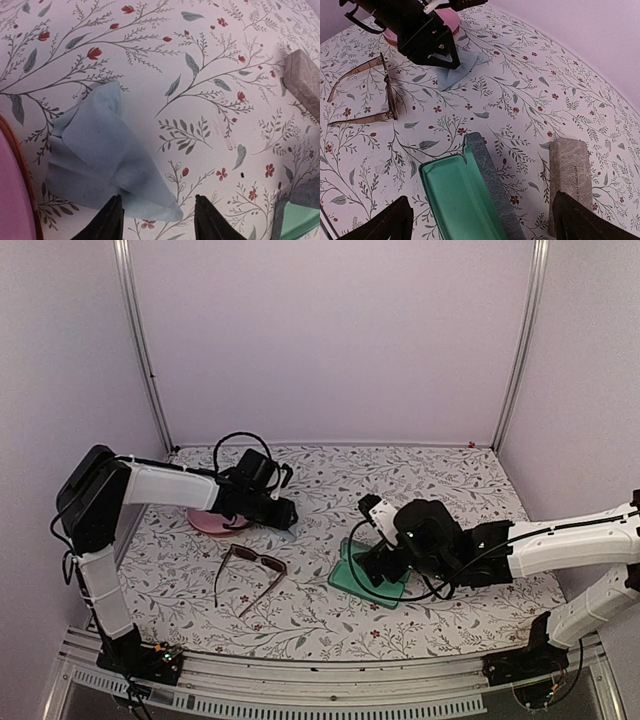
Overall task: Organize the sunglasses
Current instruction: Pick up the glasses cleaning cloth at the center of the board.
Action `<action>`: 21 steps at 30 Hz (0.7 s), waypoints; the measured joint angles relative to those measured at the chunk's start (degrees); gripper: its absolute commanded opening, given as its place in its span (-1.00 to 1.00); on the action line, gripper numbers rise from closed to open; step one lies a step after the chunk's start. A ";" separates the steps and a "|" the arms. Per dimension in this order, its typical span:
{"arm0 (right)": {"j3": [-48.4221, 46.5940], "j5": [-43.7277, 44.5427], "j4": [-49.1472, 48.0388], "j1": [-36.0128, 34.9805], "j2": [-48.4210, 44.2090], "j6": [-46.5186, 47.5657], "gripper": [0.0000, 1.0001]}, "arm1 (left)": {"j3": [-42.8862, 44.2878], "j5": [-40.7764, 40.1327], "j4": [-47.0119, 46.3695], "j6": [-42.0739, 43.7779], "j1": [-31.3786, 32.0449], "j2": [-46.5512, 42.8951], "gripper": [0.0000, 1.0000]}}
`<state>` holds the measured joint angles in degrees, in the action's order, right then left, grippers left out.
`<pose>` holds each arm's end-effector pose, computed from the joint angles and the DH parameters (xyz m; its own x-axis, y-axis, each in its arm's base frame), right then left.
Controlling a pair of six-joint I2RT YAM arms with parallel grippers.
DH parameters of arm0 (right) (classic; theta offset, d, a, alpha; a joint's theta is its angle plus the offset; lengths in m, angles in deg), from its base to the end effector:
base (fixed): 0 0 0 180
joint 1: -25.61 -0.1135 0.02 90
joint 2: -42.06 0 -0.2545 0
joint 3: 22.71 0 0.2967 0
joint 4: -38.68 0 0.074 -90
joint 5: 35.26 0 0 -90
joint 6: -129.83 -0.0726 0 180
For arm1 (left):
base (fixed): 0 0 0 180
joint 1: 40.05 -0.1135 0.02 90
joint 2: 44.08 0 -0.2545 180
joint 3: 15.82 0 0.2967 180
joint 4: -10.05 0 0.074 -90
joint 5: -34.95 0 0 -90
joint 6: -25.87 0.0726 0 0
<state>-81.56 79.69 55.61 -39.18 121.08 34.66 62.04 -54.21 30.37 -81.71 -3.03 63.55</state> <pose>0.1817 0.3141 0.1767 -0.3169 -0.4813 -0.8173 -0.6511 0.7370 -0.1815 0.3576 -0.2710 0.0963 -0.7679 0.2009 -0.6082 0.3961 0.8951 -0.2045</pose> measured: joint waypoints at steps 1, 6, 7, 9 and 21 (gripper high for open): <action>0.02 0.00 0.00 0.00 0.00 0.00 0.98 | 0.50 -0.04 0.04 0.15 0.33 0.55 -0.13; 0.94 -0.02 -0.61 0.00 -1.31 -0.20 0.98 | 1.77 -0.98 0.48 0.68 2.38 2.56 -0.21; 1.20 -0.02 -0.61 0.00 -1.60 -0.26 0.98 | 1.84 -1.38 0.66 0.70 2.82 2.78 -0.21; 1.53 -0.04 -0.70 0.00 -1.81 -0.42 0.98 | 1.92 -1.81 0.90 0.74 3.54 3.17 -0.21; 1.73 -0.28 -1.05 0.00 -1.81 -0.46 0.98 | 1.90 -6.78 2.71 0.85 6.60 5.18 -0.29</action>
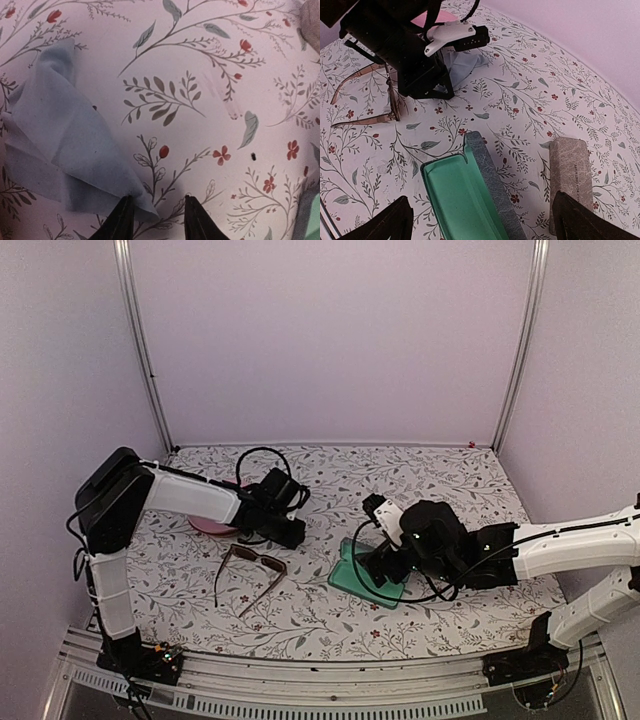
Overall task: Organize the sunglasses
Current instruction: Pick up the glasses cleaning cloth at the center of the board.
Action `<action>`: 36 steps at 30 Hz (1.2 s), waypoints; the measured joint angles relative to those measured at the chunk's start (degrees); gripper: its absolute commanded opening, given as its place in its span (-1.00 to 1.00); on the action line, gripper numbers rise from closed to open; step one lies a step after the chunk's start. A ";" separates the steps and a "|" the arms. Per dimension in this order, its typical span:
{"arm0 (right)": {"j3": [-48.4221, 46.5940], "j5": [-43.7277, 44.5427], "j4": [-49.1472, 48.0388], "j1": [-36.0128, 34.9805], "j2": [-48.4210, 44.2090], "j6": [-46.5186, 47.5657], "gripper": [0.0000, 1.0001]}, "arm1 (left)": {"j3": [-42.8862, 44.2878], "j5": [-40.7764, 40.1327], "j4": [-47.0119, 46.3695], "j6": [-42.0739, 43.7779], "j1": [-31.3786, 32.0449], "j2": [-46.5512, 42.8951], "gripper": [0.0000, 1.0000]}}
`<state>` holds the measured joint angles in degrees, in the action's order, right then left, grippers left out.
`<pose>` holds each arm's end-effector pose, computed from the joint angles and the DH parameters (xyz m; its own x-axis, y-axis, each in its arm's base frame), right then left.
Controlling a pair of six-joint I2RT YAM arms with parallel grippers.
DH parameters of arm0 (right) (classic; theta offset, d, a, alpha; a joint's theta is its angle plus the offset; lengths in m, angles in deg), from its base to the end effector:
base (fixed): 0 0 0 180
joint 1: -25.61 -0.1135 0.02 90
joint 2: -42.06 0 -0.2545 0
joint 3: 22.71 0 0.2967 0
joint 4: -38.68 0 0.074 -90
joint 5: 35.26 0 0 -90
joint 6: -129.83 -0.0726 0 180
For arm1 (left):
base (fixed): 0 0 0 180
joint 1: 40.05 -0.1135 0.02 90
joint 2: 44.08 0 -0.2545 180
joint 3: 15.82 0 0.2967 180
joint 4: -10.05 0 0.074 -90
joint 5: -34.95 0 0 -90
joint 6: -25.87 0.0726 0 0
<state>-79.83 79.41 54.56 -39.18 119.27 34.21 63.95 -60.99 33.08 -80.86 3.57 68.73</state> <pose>0.1789 0.3088 0.1776 -0.3154 -0.4610 -0.8294 -0.6505 0.7414 -0.1647 0.3302 -0.3043 0.0650 -0.7607 0.3294 -0.5593 0.4442 0.8925 -0.0784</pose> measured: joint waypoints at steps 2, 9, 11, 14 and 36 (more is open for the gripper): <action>0.00 -0.02 -0.09 0.00 0.02 0.02 0.98 | 0.00 -0.70 -0.02 0.20 0.00 1.53 -0.31; 0.00 -0.61 -0.33 0.00 0.07 -0.11 0.98 | 0.55 -1.88 -0.04 0.37 0.26 1.97 -0.52; 0.07 -0.90 -0.39 0.00 0.07 -0.39 0.98 | 0.55 -2.78 0.09 0.55 0.37 1.99 -0.59; 0.17 -1.01 -0.39 0.00 0.07 -0.63 0.98 | 0.39 -3.80 0.07 0.52 0.52 1.99 -0.72; 0.22 0.28 -0.39 0.87 0.04 -2.45 0.98 | 0.11 -0.59 8.35 9.94 0.83 -11.76 -1.00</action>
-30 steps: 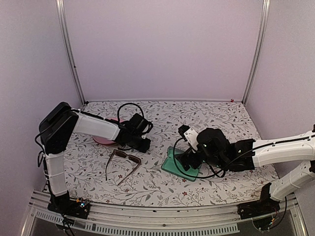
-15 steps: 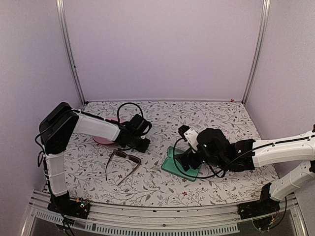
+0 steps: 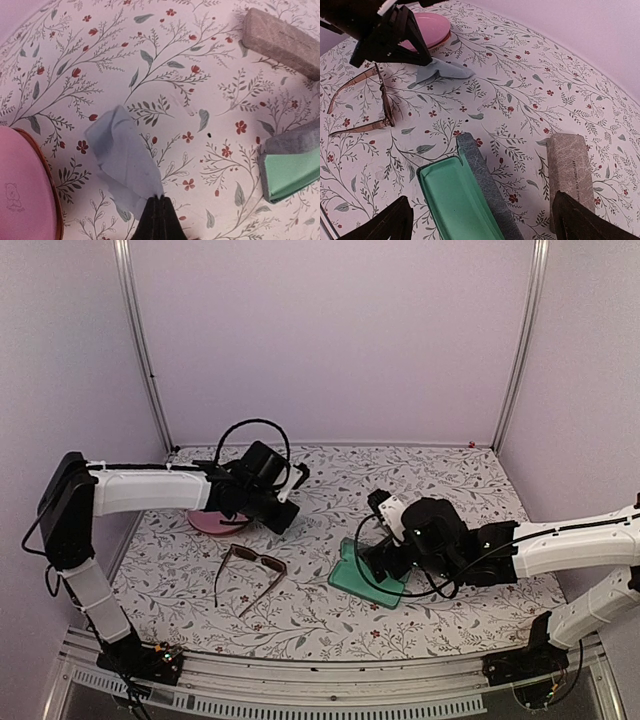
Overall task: Organize the sunglasses
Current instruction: Pick up the glasses cleaning cloth at the center of the board, then pass from the left arm to the right
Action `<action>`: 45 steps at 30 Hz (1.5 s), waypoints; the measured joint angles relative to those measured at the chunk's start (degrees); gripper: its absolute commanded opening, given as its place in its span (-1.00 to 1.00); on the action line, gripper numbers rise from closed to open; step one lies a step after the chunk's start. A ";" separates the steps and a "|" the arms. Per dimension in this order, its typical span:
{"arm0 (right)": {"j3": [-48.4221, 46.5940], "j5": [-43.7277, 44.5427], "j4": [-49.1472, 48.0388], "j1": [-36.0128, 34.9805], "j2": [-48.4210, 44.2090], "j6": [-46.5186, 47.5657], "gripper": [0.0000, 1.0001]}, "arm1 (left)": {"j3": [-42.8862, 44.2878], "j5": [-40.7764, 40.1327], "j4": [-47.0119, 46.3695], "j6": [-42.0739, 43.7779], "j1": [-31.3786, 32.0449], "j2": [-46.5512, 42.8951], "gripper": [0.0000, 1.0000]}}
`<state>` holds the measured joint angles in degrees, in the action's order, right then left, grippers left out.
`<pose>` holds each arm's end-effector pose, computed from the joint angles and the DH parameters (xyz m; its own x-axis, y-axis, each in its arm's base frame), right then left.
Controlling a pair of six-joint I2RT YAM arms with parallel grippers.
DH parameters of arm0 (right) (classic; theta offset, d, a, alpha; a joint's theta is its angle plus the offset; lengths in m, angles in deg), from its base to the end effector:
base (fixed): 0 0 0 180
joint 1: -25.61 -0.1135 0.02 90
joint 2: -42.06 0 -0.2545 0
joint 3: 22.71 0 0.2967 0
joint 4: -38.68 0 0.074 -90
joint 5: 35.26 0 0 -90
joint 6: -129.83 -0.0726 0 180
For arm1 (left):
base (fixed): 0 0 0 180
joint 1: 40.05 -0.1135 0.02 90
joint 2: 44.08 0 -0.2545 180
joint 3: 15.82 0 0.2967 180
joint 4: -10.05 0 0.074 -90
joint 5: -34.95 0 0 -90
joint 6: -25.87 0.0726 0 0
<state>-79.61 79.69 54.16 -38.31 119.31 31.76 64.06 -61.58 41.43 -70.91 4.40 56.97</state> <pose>0.1837 0.3057 0.1767 -0.3480 -0.4215 -0.8374 -0.6213 0.7726 -0.1307 0.3158 -0.2982 0.1401 -0.6391 0.4626 -0.6145 0.5750 0.8180 0.0179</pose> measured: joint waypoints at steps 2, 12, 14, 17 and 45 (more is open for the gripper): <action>0.00 -0.07 0.02 0.83 -0.02 -0.57 0.98 | 1.36 2.25 1.73 1.40 -0.24 -1.81 -1.00; 1.44 -4.07 -0.02 5.14 -4.66 -4.11 0.98 | 5.81 19.93 7.56 5.29 0.79 -12.81 -1.00; 1.97 -4.87 -0.02 5.66 -6.12 -4.52 0.98 | 5.79 22.77 7.80 5.09 1.84 -14.36 -1.00; 2.95 -6.40 -0.09 6.51 -8.31 -4.87 0.98 | 4.85 26.27 7.26 4.26 3.76 -15.74 -1.00; 14.64 -18.56 1.97 11.87 -20.68 -15.06 0.92 | -17.42 24.46 5.84 -6.82 18.40 -9.31 -1.00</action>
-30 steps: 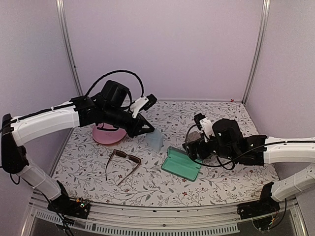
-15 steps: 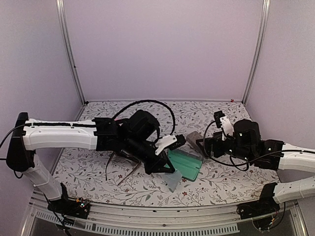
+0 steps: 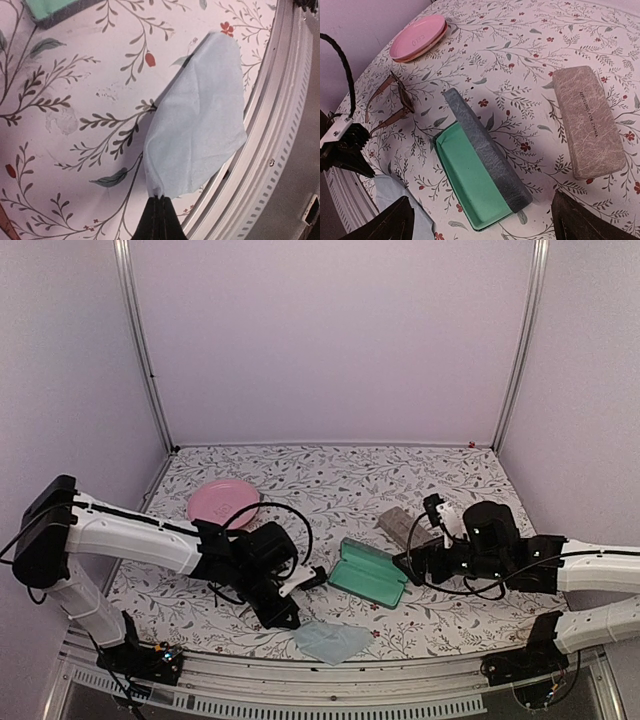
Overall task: Organize the sunglasses
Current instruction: Pass from the left arm to the right
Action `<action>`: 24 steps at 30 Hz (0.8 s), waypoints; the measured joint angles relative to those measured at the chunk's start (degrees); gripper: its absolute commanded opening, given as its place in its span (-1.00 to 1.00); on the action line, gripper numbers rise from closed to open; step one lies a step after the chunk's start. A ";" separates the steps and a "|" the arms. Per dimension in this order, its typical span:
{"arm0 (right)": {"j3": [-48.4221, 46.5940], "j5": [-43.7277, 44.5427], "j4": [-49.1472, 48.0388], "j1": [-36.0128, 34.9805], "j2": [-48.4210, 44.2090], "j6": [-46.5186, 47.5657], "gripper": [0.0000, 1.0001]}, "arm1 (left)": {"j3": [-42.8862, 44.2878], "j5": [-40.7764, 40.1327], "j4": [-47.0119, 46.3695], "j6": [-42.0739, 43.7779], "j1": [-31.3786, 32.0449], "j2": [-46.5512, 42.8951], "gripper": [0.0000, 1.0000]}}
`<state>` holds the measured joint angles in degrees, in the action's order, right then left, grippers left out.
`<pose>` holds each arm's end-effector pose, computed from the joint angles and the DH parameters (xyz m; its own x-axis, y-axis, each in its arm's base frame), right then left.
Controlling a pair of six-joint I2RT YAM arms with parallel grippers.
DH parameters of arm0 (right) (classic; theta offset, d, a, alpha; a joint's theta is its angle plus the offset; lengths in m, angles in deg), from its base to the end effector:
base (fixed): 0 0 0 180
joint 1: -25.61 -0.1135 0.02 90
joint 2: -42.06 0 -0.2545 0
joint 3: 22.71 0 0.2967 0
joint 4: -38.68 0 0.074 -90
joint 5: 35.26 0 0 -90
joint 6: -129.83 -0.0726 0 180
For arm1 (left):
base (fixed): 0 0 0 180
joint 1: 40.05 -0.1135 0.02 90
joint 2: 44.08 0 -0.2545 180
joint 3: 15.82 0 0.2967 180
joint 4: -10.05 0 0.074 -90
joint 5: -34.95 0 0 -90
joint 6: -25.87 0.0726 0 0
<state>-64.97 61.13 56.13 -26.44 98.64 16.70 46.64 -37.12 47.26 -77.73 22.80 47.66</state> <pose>0.1857 0.2249 0.1756 -0.5827 -0.1124 -0.8048 -0.5400 0.7937 0.2801 0.1369 -0.3159 0.0916 -0.6190 0.7167 -0.3213 0.7789 0.5076 -0.3682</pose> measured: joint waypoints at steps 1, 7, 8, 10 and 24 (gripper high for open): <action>0.55 -1.36 -0.24 -0.04 1.03 -0.22 0.90 | -0.28 -0.02 -0.02 -0.26 -0.17 -0.15 -1.00; 2.43 -8.63 -2.62 -3.41 7.13 -1.95 0.79 | -1.57 0.04 -2.47 -2.47 -2.10 -3.26 -1.00; 2.45 -9.07 -3.45 -4.26 7.63 -2.21 0.78 | -1.77 0.02 -2.95 -2.89 -2.67 -3.61 -1.00; 2.45 -10.19 -5.97 -6.64 9.44 -3.15 0.74 | -2.21 0.00 -3.87 -3.63 -3.45 -3.91 -1.00; 0.39 -12.26 -8.68 -19.98 23.89 -12.39 0.62 | -5.66 1.49 -8.87 -7.41 -4.15 -10.47 -1.00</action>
<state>-64.58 48.87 47.45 -46.42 122.53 4.30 40.97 -35.63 38.39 -85.14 18.65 37.19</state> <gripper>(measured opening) 0.820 0.006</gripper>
